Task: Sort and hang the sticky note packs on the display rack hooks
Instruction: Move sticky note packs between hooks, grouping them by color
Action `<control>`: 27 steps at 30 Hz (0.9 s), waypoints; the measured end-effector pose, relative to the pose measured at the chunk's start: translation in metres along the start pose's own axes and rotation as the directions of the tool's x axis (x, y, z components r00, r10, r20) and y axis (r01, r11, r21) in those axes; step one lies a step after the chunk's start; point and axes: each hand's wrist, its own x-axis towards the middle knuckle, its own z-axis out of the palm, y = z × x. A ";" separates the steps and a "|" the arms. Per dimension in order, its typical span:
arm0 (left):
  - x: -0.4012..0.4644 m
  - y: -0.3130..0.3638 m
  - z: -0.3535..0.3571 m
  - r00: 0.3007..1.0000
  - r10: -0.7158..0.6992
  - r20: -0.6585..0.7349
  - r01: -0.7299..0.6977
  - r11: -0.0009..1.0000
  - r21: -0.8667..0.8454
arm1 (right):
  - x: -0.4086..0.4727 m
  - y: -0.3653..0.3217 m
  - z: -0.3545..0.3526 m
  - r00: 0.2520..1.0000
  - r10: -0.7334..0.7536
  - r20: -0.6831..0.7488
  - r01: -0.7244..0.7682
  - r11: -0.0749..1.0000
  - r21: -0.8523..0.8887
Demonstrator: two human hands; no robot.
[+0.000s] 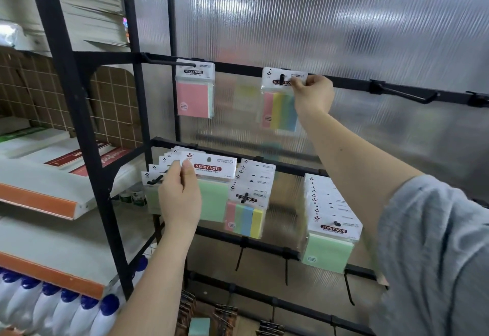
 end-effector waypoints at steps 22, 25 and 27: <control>-0.029 0.053 0.047 0.973 0.108 0.205 -0.075 0.984 -0.160 | -0.039 0.084 -0.102 0.986 -0.081 0.143 0.110 0.971 -0.210; -0.043 0.075 0.055 0.970 0.168 0.174 -0.132 0.970 -0.203 | -0.053 0.106 -0.138 0.978 -0.003 0.208 0.075 0.938 -0.339; -0.051 0.086 0.063 0.972 0.172 0.161 -0.129 0.960 -0.247 | -0.063 0.118 -0.161 0.980 0.005 0.197 0.074 0.918 -0.390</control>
